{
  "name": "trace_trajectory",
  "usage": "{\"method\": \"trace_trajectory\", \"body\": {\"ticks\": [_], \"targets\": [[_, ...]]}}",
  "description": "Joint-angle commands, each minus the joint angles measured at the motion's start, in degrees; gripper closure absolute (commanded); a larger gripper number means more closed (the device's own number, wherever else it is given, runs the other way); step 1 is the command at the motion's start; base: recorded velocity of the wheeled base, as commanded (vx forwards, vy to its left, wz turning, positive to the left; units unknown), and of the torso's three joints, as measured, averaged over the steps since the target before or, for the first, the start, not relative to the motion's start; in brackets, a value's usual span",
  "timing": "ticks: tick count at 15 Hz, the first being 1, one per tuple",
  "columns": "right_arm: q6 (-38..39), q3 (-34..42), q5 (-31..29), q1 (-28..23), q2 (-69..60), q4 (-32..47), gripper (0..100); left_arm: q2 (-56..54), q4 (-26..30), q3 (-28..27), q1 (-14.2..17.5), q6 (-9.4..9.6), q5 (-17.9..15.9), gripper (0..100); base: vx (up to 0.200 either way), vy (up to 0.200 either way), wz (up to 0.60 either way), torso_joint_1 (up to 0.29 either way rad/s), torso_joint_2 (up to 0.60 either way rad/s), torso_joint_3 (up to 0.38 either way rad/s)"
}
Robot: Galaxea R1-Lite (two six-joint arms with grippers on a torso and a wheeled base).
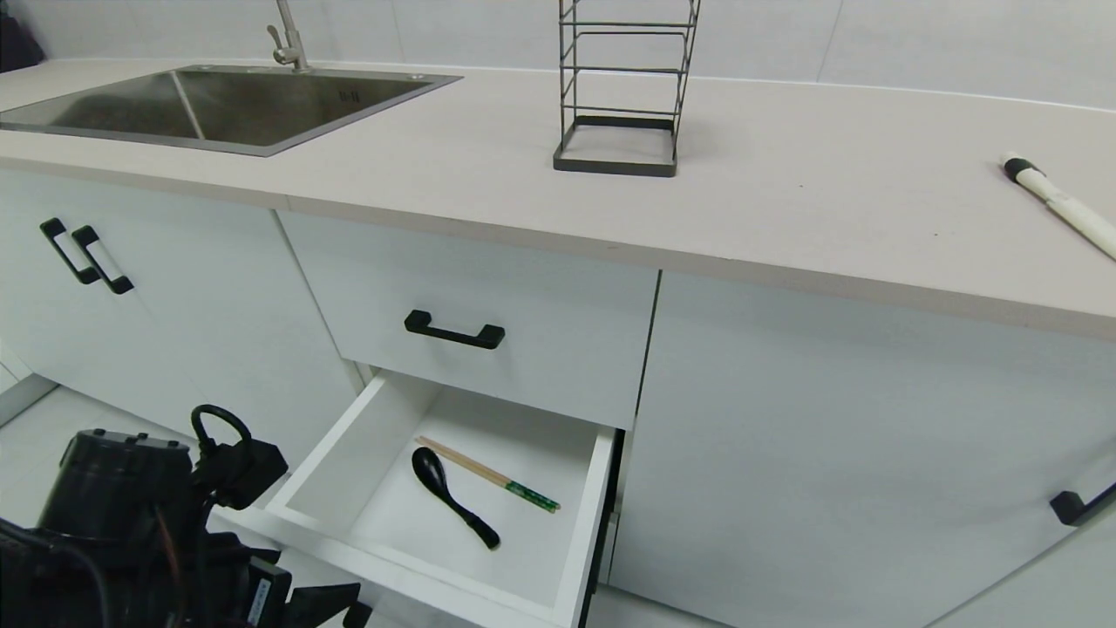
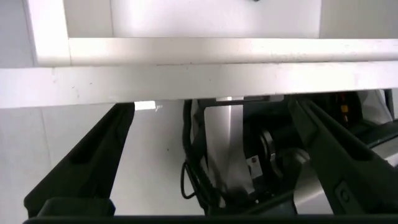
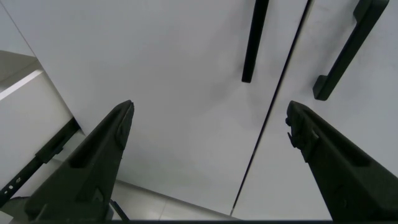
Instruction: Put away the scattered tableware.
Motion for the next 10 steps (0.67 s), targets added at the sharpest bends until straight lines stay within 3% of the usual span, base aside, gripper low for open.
{"method": "trace_trajectory", "body": {"ticks": [1,6,10], "targets": [[-0.02,0.01,0.01,0.01,0.11,0.00,0,3.35,-1.13,0.05,-0.13,-0.01,0.03,0,0.000,0.000,0.00,0.000,0.00,0.000],[-0.02,0.01,0.01,0.01,0.11,0.00,0,7.57,-8.34,-0.21,-0.22,-0.01,-0.06,0,0.000,0.000,0.00,0.000,0.00,0.000],[-0.02,0.01,0.01,0.01,0.11,0.00,0,13.72,-17.56,-0.21,-0.40,0.26,-0.14,0,0.000,0.000,0.00,0.000,0.00,0.000]]}}
